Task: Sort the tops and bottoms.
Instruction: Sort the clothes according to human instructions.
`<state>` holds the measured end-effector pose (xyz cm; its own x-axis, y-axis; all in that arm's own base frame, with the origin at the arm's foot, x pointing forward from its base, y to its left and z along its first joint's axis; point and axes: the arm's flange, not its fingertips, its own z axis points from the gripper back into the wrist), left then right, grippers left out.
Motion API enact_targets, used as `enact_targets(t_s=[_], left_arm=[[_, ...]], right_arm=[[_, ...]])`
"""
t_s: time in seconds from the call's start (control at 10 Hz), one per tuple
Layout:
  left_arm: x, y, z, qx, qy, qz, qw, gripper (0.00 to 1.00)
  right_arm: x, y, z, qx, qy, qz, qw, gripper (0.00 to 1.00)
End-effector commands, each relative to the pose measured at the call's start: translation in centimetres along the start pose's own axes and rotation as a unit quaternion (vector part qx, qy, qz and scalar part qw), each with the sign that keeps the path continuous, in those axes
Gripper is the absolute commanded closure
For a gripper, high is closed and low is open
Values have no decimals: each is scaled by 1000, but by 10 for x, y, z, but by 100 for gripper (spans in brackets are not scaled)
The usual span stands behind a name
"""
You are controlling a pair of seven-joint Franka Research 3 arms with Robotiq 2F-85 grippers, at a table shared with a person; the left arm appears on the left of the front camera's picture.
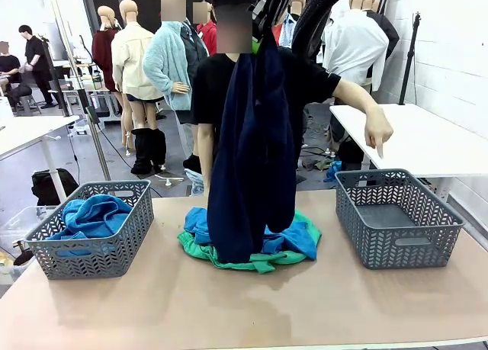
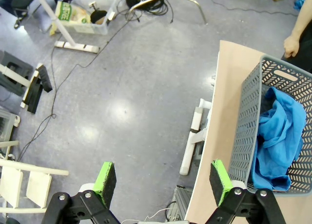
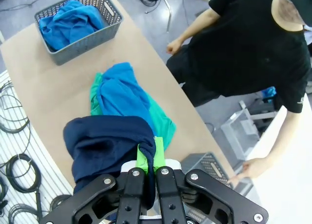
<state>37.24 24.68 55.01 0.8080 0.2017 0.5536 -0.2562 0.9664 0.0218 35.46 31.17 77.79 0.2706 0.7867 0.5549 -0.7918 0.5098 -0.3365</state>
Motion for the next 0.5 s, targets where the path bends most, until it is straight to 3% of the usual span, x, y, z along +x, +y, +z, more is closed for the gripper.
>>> enact_targets(t_s=[0.0, 0.4], left_arm=[[0, 0, 1, 1, -1, 1, 1000, 0], [0, 0, 1, 1, -1, 1, 1000, 0]], right_arm=[[-2, -1, 2, -4, 1, 4, 1000, 100], [-2, -1, 2, -4, 1, 4, 1000, 100]])
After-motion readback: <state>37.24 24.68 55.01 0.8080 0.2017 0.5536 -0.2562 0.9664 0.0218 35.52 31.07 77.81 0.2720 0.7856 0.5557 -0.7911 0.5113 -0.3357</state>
